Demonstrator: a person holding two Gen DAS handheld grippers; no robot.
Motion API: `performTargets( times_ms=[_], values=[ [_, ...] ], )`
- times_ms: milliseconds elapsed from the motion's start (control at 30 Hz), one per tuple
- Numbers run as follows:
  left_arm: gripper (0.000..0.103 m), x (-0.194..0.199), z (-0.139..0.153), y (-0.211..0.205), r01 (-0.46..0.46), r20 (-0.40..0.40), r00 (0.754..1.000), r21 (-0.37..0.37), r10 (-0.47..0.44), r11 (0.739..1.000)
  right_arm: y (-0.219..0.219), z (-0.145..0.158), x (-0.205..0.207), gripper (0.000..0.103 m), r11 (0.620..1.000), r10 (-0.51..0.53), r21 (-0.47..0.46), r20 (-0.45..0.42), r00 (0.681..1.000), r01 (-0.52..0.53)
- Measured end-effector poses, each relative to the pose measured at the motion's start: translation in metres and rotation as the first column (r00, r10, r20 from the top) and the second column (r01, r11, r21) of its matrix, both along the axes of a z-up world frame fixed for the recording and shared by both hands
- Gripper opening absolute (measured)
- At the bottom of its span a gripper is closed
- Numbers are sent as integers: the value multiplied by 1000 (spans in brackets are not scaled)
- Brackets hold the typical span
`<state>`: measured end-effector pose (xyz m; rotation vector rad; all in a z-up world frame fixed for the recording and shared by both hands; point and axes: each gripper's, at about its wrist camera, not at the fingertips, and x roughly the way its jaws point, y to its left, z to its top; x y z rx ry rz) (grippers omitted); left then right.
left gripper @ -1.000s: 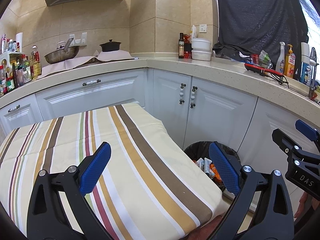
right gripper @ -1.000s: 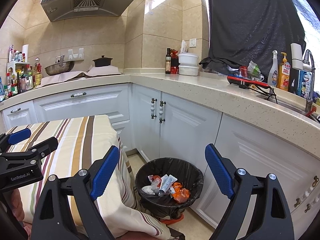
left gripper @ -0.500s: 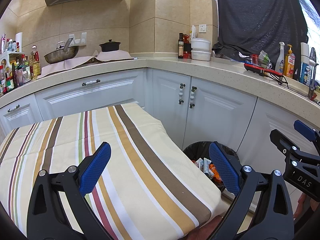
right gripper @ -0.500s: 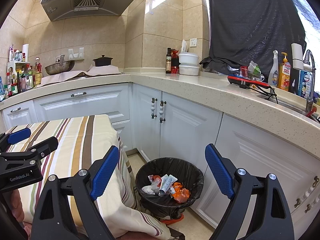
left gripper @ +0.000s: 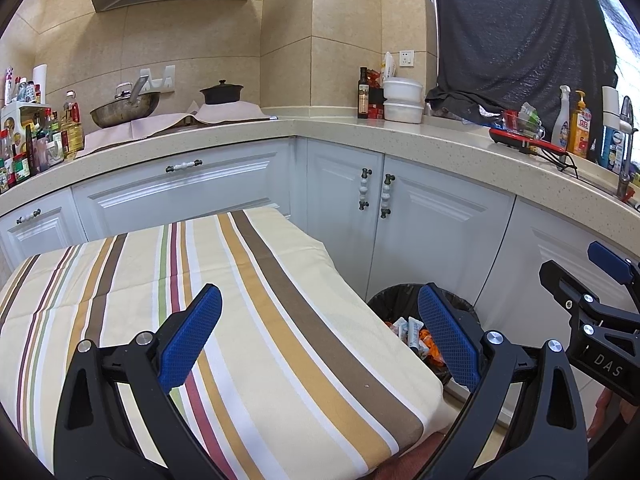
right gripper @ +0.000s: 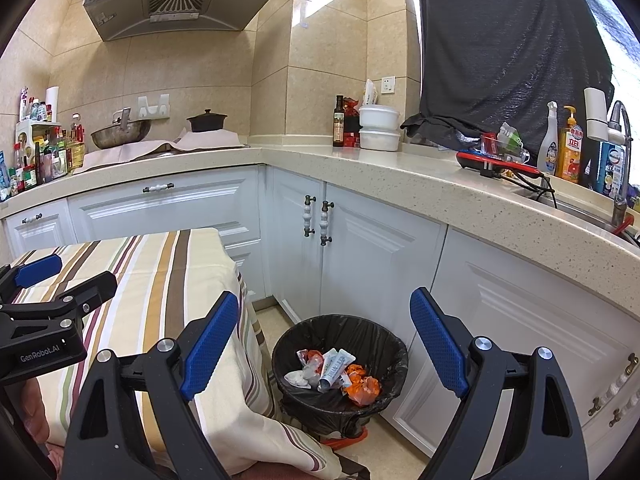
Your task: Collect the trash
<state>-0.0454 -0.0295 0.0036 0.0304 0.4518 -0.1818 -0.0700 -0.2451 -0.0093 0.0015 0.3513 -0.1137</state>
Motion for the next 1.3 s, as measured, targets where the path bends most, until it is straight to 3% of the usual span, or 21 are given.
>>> performTargets(
  times_ms=[867,1300],
  values=[
    [98,1,-3,-5,12,-25,1000,2,-12,1000,4,-3,1,85,1000,4,-2,-3,1000,-4],
    [98,13,-5,4,-23,-40,999,12,24,1000,6,-4,7,85,1000,23,-4,-7,1000,-23]
  ],
)
